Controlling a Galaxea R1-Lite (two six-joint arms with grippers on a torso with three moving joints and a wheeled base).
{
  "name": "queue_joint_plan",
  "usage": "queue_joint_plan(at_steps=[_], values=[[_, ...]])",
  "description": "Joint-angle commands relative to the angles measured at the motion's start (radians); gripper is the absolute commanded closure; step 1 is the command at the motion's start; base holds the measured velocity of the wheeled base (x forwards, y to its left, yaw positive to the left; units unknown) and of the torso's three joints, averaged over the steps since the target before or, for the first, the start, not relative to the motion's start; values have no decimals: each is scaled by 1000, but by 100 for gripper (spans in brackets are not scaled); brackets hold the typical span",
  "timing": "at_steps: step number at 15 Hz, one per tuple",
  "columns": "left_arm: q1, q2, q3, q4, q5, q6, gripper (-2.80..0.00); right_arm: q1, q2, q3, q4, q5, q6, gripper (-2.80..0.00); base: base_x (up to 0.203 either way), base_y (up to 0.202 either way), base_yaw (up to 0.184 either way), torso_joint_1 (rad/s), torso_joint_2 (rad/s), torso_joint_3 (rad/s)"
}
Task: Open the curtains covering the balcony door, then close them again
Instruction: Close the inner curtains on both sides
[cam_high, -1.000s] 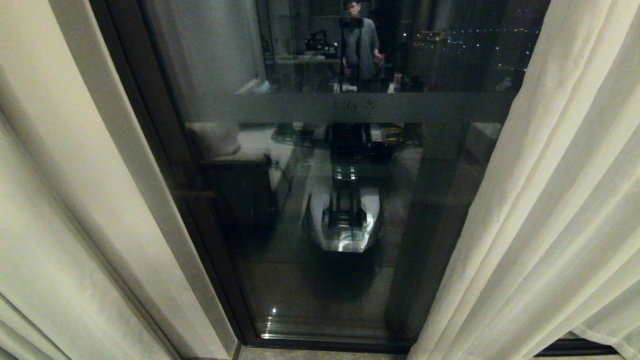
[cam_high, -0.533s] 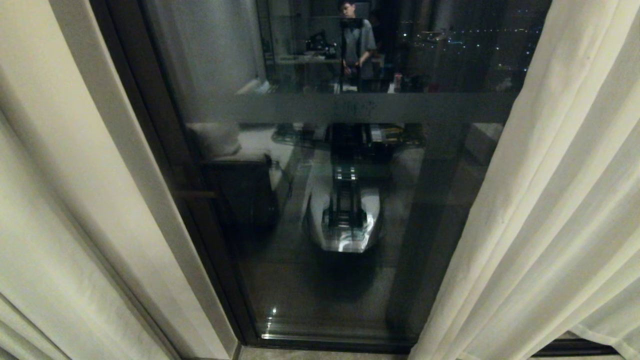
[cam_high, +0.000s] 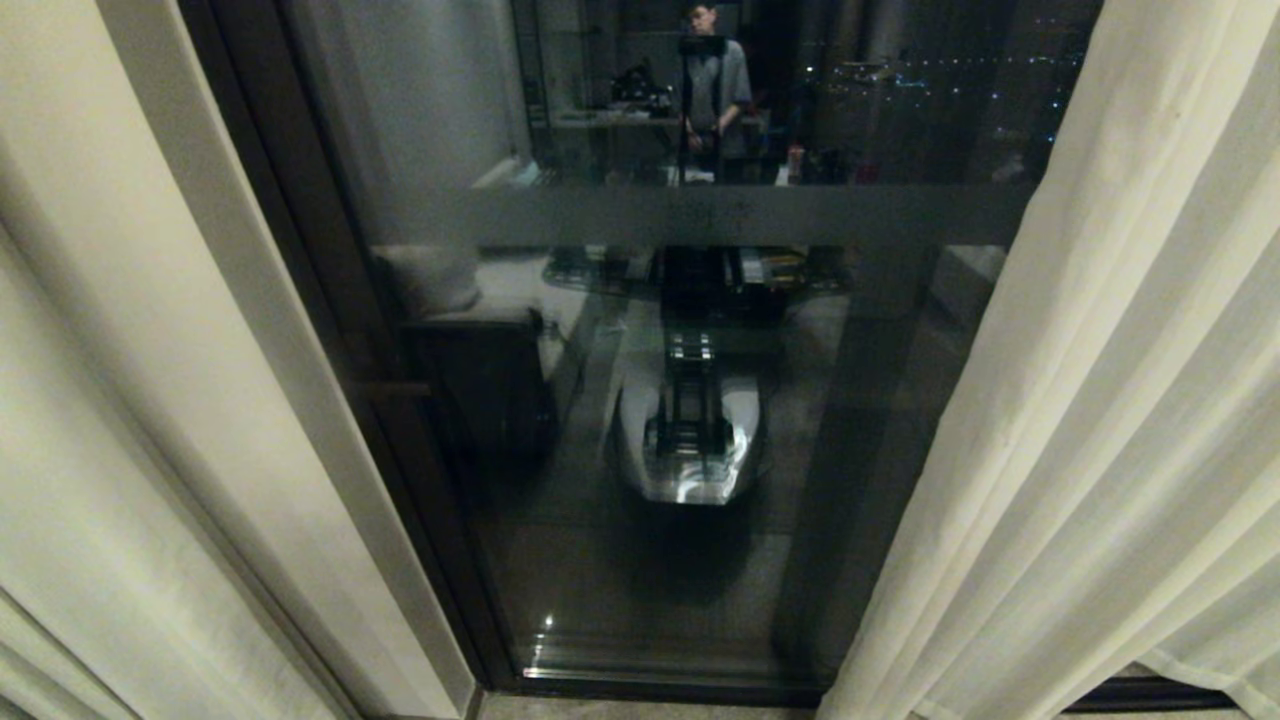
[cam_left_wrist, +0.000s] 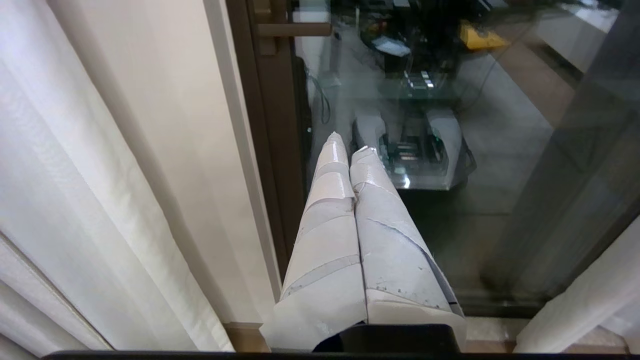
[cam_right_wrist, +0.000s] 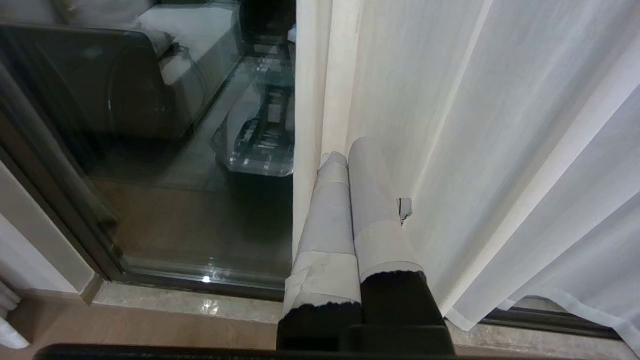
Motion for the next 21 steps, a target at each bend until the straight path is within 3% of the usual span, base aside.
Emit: queue_joint_plan(at_steps=[1,15,21], values=[[0,0,0,1,0,2,0,0,0,0,0,0,0,0,0,0,0,0,0,0],[0,0,0,1,0,1,0,0,2,0,0,0,0,0,0,174,1,3,2,2],[0,0,0,-1,0,-1,0,0,1,0,0,0,0,0,0,16,-1,1,0,1]])
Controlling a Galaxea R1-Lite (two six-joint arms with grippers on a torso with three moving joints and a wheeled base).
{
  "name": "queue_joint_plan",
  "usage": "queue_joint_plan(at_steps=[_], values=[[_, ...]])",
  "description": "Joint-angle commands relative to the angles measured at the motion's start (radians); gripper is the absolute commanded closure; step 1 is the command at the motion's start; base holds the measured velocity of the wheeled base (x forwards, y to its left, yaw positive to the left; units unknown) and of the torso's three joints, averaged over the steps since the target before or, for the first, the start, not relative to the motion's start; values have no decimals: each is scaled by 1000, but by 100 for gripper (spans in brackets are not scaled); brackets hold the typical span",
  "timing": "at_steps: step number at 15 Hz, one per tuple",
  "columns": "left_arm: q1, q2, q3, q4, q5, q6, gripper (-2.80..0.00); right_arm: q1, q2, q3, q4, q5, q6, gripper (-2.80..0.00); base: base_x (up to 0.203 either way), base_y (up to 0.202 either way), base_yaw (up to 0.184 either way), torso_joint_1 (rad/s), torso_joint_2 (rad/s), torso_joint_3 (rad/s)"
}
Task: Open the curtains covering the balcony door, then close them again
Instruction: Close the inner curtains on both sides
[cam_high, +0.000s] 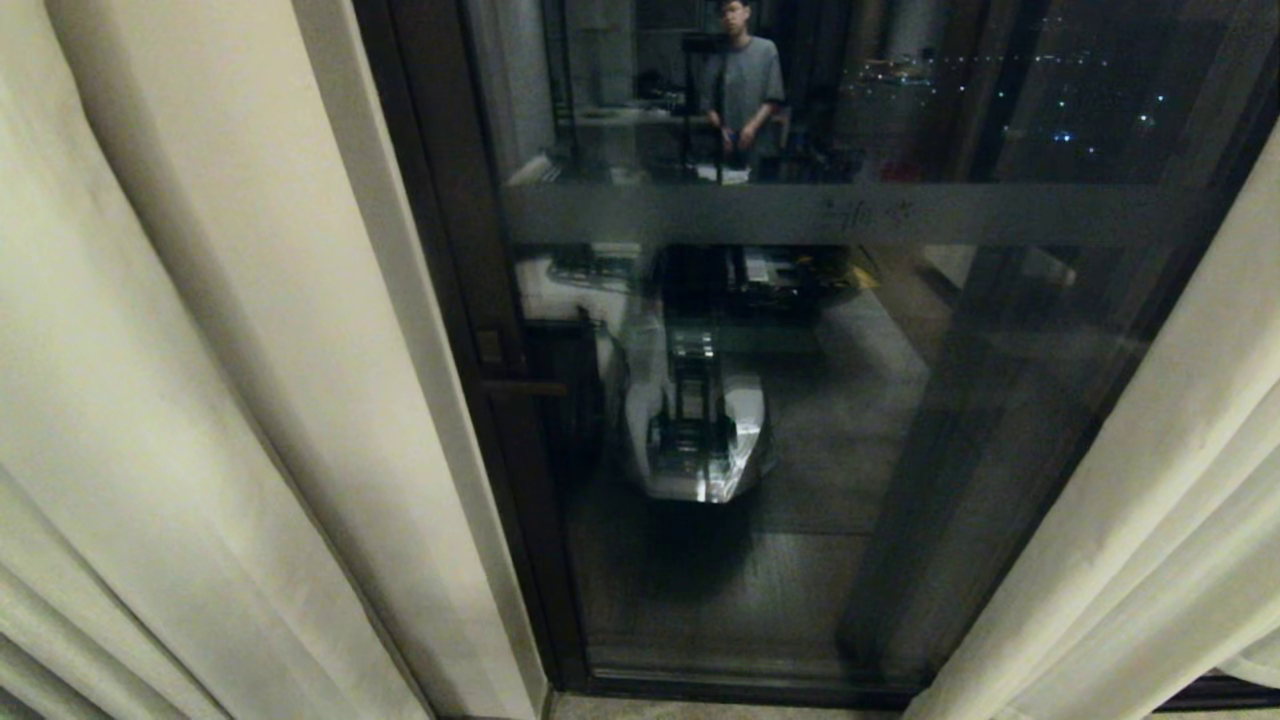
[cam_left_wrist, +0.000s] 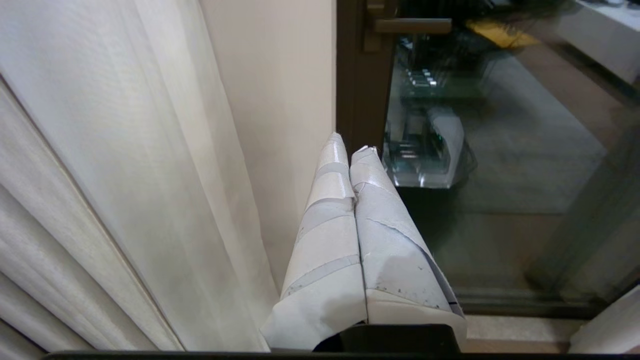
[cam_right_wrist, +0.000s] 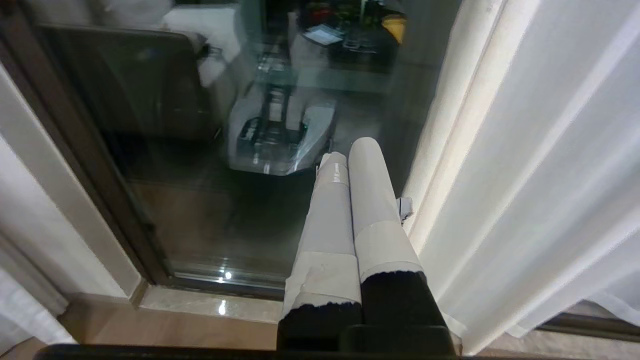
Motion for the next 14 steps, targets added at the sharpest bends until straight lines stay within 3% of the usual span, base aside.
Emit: queue_joint_plan(at_steps=[1,6,9,14], values=[[1,0,0,-2,1,-2,0,0,2,0,0,0,-1,0,0,0,0,0,0,0],[1,3,-23,3,11,-5,0,0,2,0,0,0,-1,0,0,0,0,0,0,0],[1,127,-148,33,63,-5,0,0,0,0,0,0,-1,0,0,0,0,0,0,0],[-17,516,-464,7,199,-9,0,0,0,0,0,0,-1,0,0,0,0,0,0,0]])
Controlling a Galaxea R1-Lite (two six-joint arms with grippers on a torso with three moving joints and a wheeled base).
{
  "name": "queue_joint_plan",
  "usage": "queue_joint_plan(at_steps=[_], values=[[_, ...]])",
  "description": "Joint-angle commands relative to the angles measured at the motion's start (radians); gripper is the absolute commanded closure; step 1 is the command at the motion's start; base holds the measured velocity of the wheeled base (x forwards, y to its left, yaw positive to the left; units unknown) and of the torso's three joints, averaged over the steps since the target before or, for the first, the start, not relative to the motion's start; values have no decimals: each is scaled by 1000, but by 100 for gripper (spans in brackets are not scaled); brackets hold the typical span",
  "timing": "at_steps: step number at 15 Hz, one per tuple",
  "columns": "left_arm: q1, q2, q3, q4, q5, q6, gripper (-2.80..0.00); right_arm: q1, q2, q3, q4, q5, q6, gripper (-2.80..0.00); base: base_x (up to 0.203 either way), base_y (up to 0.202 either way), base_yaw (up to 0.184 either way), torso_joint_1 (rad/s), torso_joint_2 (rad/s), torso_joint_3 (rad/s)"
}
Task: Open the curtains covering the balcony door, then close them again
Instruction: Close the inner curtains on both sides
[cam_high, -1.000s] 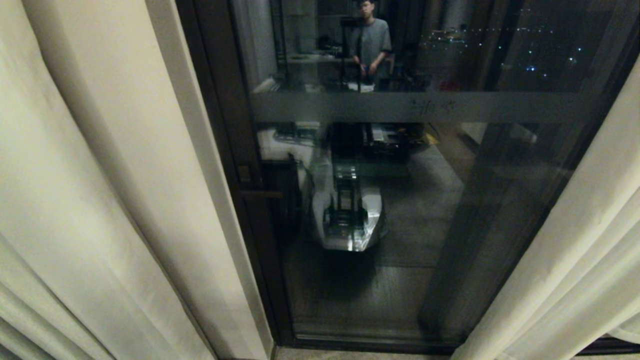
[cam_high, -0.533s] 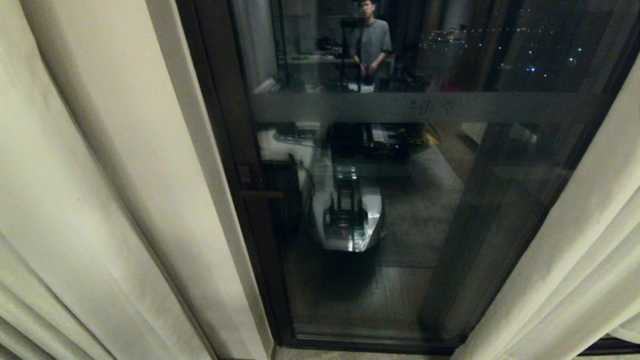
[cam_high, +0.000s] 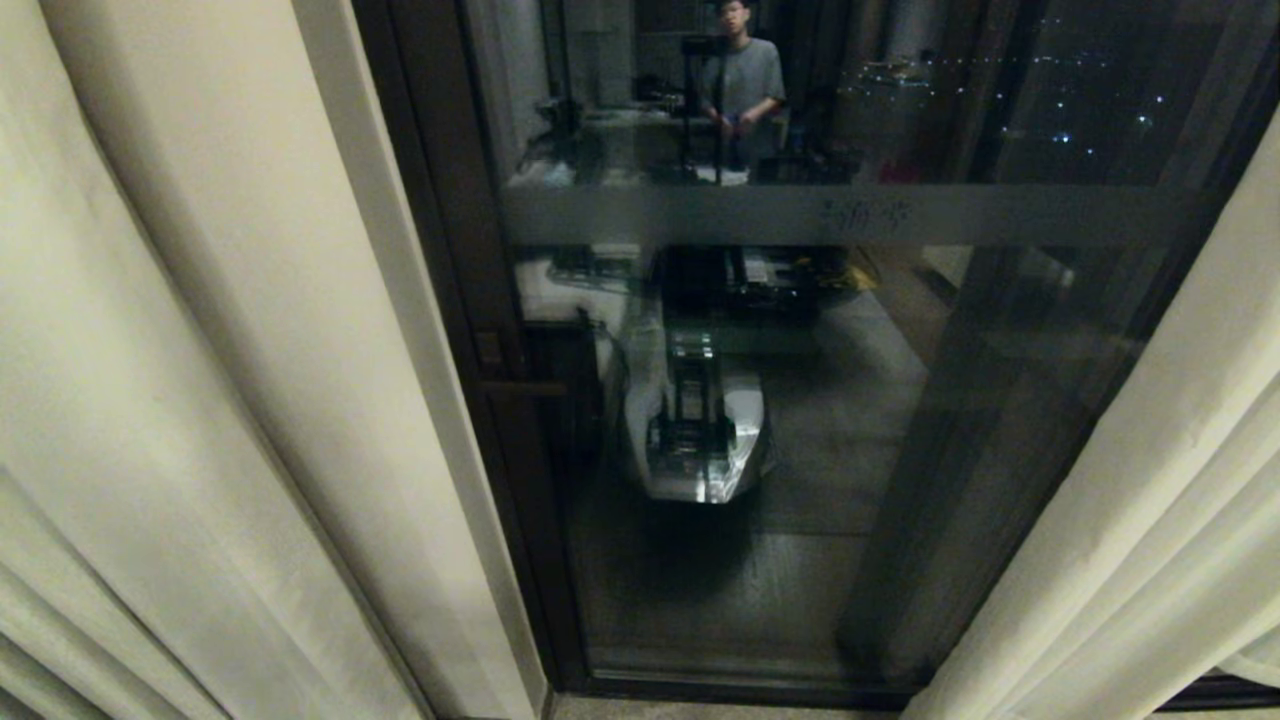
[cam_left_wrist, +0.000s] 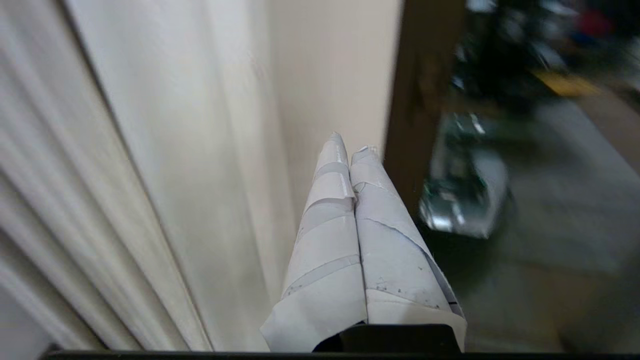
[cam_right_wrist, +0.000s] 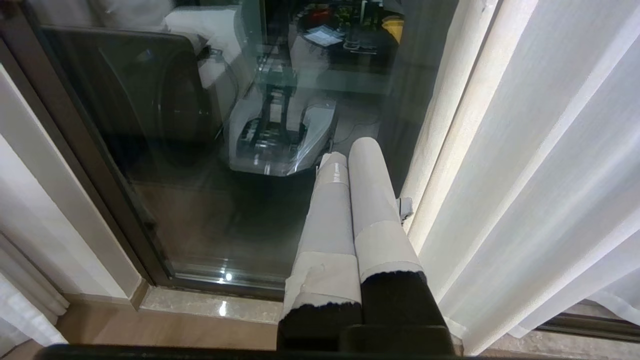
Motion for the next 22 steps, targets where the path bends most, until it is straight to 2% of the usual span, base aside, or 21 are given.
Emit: queue_joint_plan(at_steps=[1,3,4,5,6,8,13,22], values=[[-3,285,-147,-54,44,0,0,0,0,0,0,0,0,0,0,0,0,0,0,0],[13,426,-240,-148,115,8,0,0,0,0,0,0,0,0,0,0,0,0,0,0],[40,485,-282,-191,147,11,0,0,0,0,0,0,0,0,0,0,0,0,0,0],[101,526,-316,-223,165,13,0,0,1,0,0,0,0,0,0,0,0,0,0,0],[161,558,-338,-240,174,14,-280,0,0,0,0,0,0,0,0,0,0,0,0,0],[234,620,-371,-259,183,11,-280,0,0,0,0,0,0,0,0,0,0,0,0,0],[287,740,-388,-377,184,-26,-280,0,0,0,0,0,0,0,0,0,0,0,0,0],[304,1059,-480,-620,178,-77,-280,0,0,0,0,0,0,0,0,0,0,0,0,0]])
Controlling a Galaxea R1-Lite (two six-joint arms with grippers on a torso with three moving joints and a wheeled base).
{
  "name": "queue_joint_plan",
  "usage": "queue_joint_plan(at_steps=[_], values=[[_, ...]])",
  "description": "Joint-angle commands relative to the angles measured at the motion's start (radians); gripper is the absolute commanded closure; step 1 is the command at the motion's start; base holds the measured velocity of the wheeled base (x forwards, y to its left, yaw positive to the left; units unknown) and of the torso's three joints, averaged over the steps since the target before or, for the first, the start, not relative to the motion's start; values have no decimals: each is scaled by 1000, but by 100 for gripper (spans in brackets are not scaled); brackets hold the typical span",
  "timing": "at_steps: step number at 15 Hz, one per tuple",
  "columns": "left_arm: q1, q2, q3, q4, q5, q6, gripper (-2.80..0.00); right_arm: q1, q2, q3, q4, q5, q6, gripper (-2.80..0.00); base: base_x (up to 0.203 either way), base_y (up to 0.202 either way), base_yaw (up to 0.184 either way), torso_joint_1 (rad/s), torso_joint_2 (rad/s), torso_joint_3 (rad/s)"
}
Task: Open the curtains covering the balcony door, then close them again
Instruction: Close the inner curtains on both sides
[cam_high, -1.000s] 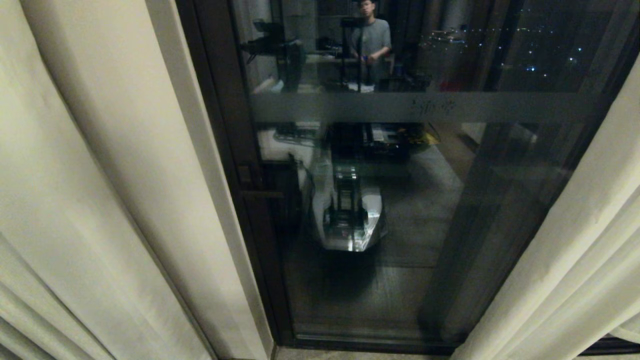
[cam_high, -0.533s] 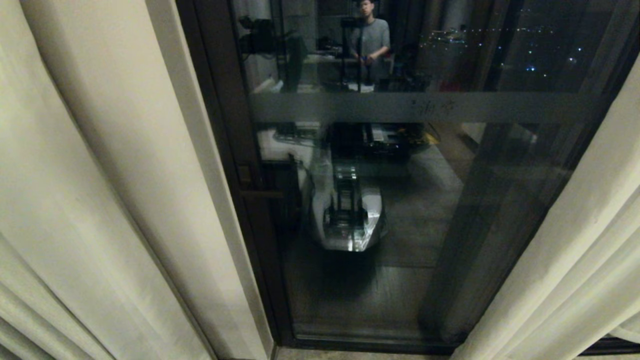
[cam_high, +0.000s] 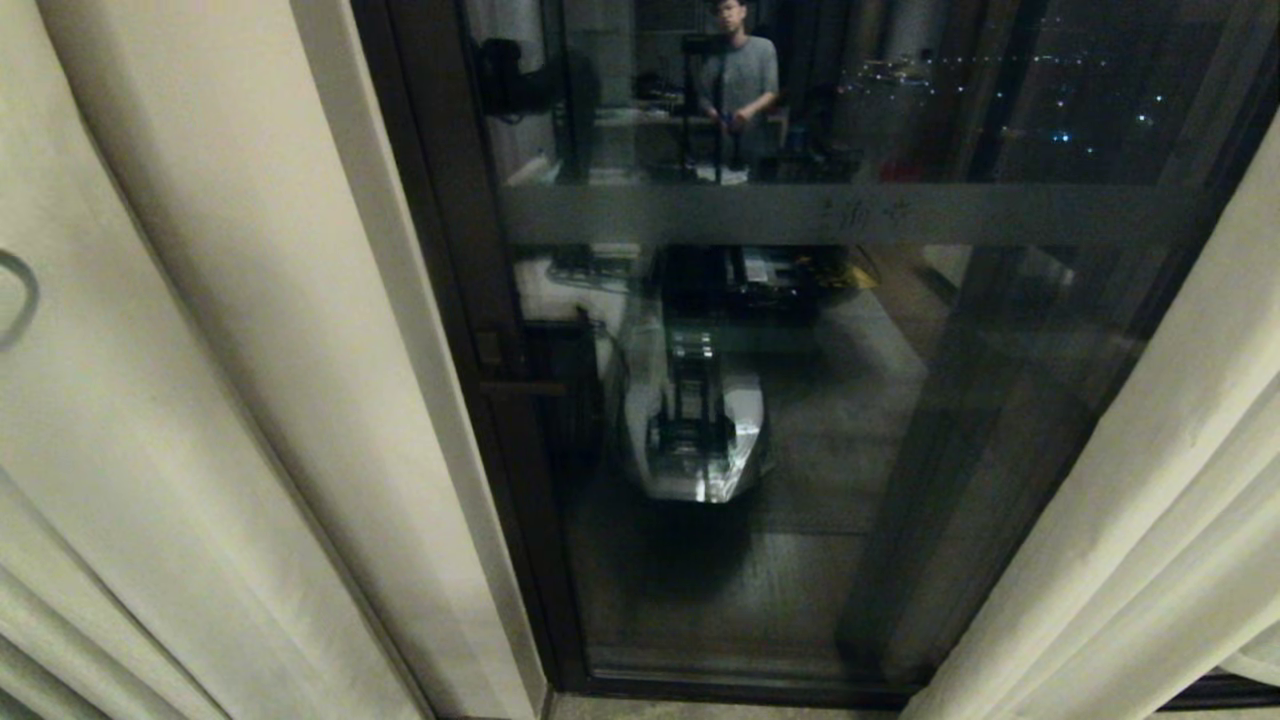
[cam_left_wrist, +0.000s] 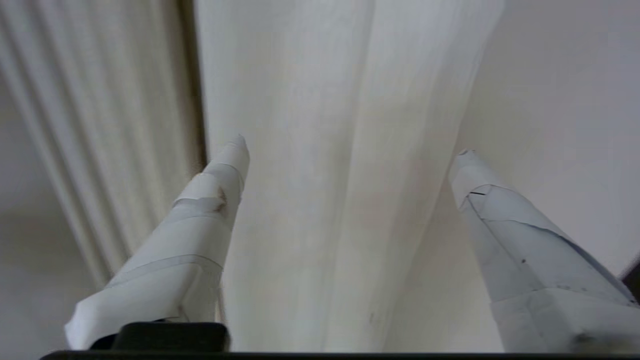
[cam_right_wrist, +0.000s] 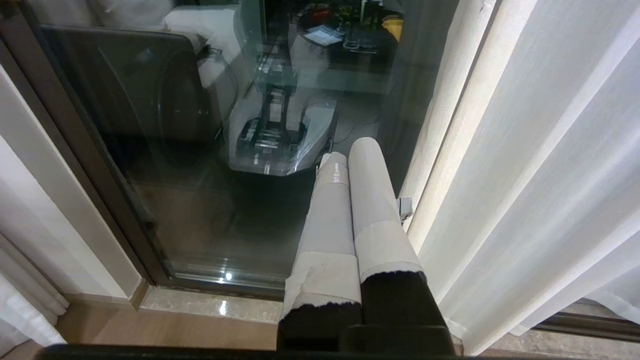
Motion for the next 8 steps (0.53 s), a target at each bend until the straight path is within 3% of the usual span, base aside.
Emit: queue_joint_plan(at_steps=[1,5,8], values=[[9,135,-32,-58,-5,-2,-280,0,0,0,0,1,0,0,0,0,0,0,0,0],[42,286,-97,-179,-77,-3,-280,0,0,0,0,1,0,0,0,0,0,0,0,0],[65,377,-184,-207,-119,-3,-280,0,0,0,0,1,0,0,0,0,0,0,0,0]])
